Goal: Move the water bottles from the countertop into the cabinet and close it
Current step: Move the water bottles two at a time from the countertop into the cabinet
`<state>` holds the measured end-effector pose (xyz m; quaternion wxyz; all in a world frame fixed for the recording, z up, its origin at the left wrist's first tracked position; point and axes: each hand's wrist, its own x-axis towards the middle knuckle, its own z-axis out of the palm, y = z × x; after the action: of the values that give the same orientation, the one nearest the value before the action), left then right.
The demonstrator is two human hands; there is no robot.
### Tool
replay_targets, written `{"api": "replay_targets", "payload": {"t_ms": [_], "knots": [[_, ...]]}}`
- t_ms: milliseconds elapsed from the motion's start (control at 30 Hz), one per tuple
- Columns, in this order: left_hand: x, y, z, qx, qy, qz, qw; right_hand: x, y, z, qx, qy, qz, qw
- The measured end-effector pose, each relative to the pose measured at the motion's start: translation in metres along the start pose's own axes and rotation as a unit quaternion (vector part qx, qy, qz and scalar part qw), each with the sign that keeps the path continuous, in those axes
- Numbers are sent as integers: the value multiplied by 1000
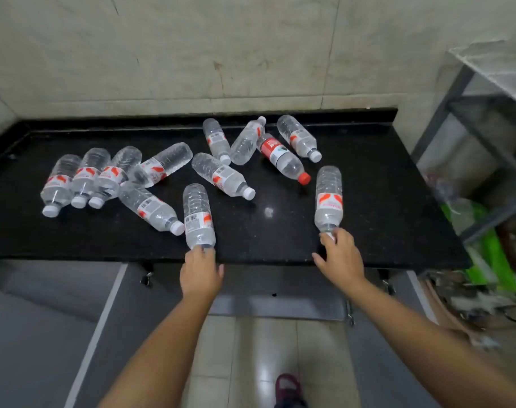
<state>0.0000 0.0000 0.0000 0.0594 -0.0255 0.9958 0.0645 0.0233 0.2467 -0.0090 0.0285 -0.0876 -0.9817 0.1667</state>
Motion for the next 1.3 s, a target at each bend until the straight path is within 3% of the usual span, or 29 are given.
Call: {"api": "replay_targets", "payload": {"t_ms": [33, 300, 433, 733, 933, 1000, 1100, 1200, 1300], "knots": [[6, 2, 0, 6, -12, -13, 1000, 7, 1, 4, -15, -25, 16, 999], [29, 1, 15, -41, 39, -47, 997, 38, 10, 21, 11, 26, 56, 998], [29, 0, 19, -85, 79, -40, 992, 41, 7, 24, -17, 56, 18, 998], [-36, -38, 1, -64, 154, 117, 979, -52, 5, 8, -43, 108, -50, 992], [-108, -64, -50, -81, 233, 261, 933, -146, -20, -53, 9, 204, -81, 976], [-119, -56, -77, -82, 182, 238, 950, -157, -31, -79, 27, 162, -42, 985], [-134, -42, -83, -76, 2, 149, 986, -169, -36, -87, 36, -42, 76, 996], [-152, -36, -49, -50, -115, 147, 981, -188, -29, -61, 39, -171, 101, 979], [-167, -32, 1, -20, -184, 169, 968, -205, -12, -27, 47, -226, 128, 965]]}}
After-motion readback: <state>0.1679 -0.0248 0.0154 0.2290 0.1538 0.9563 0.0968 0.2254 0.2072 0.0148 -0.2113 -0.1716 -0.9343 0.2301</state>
